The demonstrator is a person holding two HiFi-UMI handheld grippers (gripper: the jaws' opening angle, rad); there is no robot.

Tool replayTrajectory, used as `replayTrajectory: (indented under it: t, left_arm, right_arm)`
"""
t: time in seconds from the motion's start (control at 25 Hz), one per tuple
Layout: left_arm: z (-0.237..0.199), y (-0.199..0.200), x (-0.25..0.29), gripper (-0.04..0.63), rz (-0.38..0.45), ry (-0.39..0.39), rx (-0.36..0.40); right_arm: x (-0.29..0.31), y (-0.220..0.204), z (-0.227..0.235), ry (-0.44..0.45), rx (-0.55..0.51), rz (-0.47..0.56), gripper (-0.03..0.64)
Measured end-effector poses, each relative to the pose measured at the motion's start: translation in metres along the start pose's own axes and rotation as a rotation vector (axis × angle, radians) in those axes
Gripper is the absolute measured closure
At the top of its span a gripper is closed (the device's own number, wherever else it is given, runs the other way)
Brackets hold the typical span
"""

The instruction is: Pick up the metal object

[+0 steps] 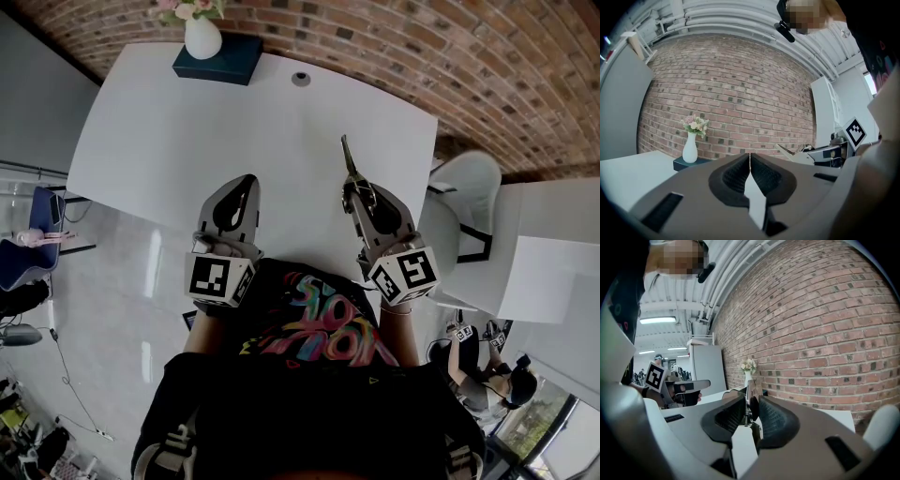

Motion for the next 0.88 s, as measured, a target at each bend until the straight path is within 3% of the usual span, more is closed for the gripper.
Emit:
replayTrajectory:
  t: [0.88]
  left_arm:
    - [-0.0013,0.0003,0.0034,0.566,-0.005,-0.027,0.011]
  right_arm:
    - [0.008,0.0016,-0.0065,0.035,0.0,0.006,0.506]
Point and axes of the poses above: the fingertips, and each gripper's own axes: x forward along the fingers, z to its right, y out of its top, the point moved 6 cm from there along -x, backward along the fingers, and after that the axes turned 1 degree about -x, right-handed, at the moved point
